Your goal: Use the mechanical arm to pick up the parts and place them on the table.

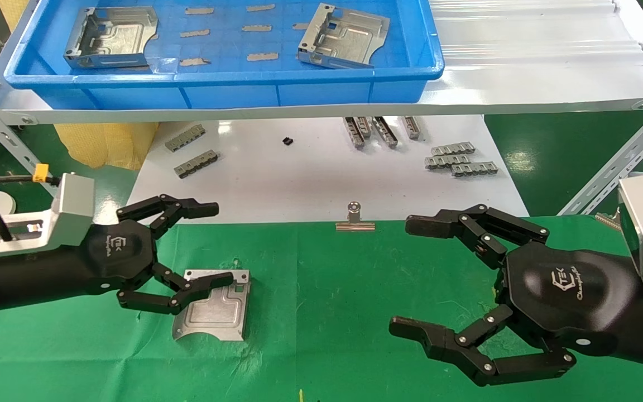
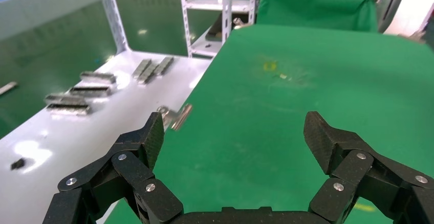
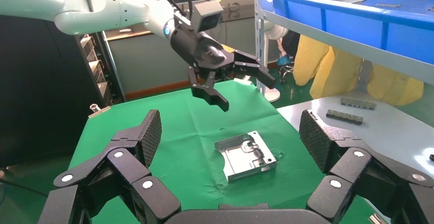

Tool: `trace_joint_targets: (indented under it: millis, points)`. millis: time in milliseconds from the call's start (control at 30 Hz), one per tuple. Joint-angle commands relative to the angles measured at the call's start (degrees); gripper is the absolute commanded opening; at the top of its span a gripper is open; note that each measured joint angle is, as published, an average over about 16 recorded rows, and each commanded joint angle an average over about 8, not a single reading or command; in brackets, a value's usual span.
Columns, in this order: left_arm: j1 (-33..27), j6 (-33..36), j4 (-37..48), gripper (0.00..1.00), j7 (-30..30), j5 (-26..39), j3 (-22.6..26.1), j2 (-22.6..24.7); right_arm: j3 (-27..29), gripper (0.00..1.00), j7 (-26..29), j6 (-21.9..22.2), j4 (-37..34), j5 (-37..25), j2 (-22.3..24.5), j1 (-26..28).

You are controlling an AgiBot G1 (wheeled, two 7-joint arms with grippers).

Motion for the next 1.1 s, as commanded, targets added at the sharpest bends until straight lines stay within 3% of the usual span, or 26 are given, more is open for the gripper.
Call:
trace_joint_targets:
  millis: [33,1100]
  points:
    - [1.2,-0.2,-2.5,1.0,-1.5,-0.4,-1.2,-0.6,0.0,1.0,0.0,0.0,0.0,0.0,0.0,0.0]
    - [19.1,-3.4,-39.6,1.0,-23.7,-6.3,-19.2,-10.1,0.0,1.0,0.0,0.0,0.0,0.0,0.0,0.0]
